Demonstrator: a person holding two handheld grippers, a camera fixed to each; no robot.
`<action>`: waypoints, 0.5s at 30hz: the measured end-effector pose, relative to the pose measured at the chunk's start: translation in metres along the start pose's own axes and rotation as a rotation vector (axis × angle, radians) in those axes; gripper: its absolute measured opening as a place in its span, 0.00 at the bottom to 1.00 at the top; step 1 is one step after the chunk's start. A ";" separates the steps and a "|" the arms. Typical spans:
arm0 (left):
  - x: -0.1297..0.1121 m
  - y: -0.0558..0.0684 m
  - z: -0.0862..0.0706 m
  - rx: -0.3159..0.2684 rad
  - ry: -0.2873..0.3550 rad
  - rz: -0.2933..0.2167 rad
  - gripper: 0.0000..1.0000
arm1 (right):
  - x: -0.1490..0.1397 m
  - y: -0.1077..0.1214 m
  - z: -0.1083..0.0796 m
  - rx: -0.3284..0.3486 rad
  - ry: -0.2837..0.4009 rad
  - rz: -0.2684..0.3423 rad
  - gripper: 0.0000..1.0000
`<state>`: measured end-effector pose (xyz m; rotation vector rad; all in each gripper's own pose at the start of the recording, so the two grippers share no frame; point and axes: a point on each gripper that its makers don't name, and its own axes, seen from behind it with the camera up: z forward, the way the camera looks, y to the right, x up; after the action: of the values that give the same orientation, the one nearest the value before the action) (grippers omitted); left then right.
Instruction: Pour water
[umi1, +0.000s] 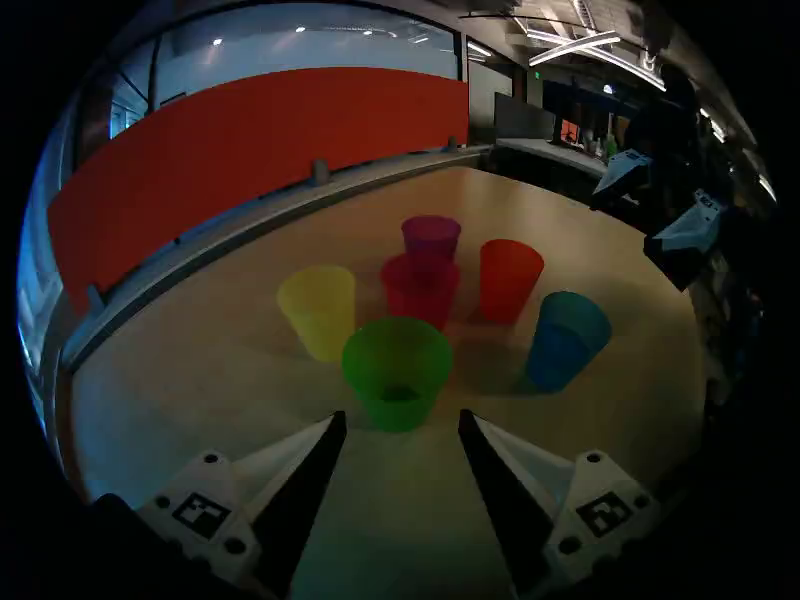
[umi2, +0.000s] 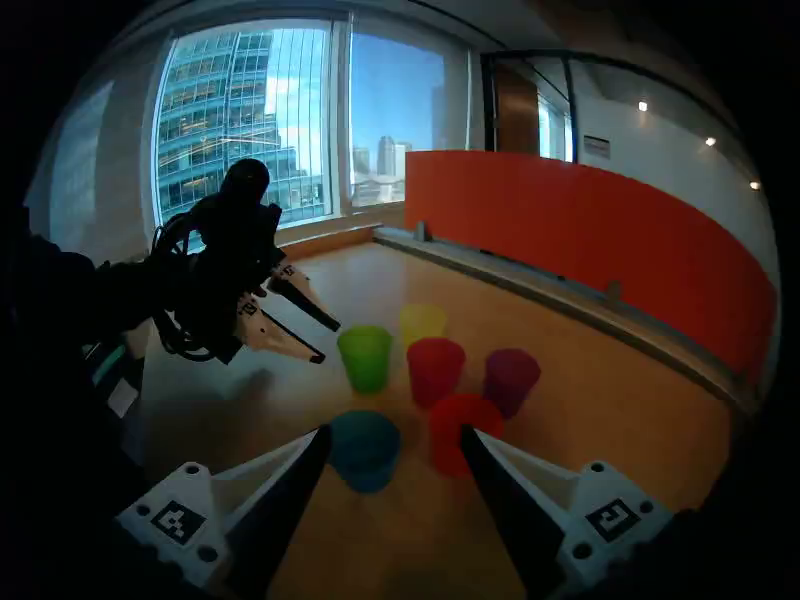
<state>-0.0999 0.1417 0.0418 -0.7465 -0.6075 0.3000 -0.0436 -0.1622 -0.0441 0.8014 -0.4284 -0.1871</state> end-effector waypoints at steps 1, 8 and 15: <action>-0.001 0.000 0.002 -0.002 -0.006 0.001 0.83 | 0.000 0.001 0.000 -0.001 -0.001 0.000 0.99; -0.006 -0.001 0.021 -0.018 -0.044 0.002 0.83 | -0.004 0.004 0.002 -0.004 -0.009 0.006 0.99; -0.002 -0.001 0.038 -0.031 -0.059 -0.005 0.83 | -0.006 0.006 0.004 -0.003 -0.014 0.014 0.99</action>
<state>-0.1246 0.1606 0.0629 -0.7675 -0.6710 0.3090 -0.0513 -0.1587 -0.0387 0.7945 -0.4465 -0.1801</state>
